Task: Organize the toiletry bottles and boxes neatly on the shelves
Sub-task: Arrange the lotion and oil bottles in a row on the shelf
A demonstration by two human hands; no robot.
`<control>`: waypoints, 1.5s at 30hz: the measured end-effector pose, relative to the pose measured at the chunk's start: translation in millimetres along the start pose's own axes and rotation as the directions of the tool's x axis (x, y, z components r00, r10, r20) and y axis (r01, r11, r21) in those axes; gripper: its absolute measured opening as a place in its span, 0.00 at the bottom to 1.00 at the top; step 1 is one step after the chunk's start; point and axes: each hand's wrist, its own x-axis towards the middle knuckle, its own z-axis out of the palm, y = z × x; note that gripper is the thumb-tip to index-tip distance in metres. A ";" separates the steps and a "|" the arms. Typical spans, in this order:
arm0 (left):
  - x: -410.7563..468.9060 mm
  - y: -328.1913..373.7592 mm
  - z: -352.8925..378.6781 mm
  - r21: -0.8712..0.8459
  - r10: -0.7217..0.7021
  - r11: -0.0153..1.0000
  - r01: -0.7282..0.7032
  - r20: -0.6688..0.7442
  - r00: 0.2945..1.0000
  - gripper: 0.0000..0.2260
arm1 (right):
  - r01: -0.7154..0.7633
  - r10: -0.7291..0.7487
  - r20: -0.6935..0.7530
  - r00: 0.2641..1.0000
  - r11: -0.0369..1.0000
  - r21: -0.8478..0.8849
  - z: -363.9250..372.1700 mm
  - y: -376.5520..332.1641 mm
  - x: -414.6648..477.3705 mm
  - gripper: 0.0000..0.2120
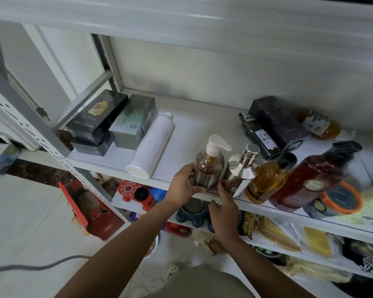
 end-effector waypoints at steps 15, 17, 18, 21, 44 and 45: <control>-11.4 -21.6 -88.0 0.322 0.141 0.944 0.073 -0.591 0.794 0.18 | -0.048 0.003 0.161 0.987 0.960 0.274 16.7 -17.2 0.7 0.06; -3.1 -35.7 -107.7 0.196 -0.181 0.924 0.327 -0.529 0.829 0.22 | -0.046 -0.027 0.270 0.962 0.964 0.262 31.0 -27.6 6.1 0.07; 0.9 -40.5 -114.5 0.135 -0.307 0.907 0.399 -0.438 0.845 0.23 | -0.044 -0.041 0.313 0.949 0.964 0.262 38.9 -33.4 10.0 0.07; 10.5 -41.9 -125.2 0.102 -0.433 0.883 0.458 -0.199 0.879 0.27 | -0.170 0.035 0.407 0.913 0.938 0.301 67.2 -50.5 25.9 0.09; 16.2 -54.3 -134.4 -0.528 -0.309 0.617 0.583 0.519 0.797 0.24 | -0.517 0.216 0.585 0.782 0.750 0.413 82.1 -80.3 53.7 0.18; 17.4 -56.4 -134.3 -0.533 -0.287 0.624 0.572 0.524 0.802 0.25 | -0.493 0.208 0.567 0.797 0.765 0.414 82.4 -78.5 52.2 0.17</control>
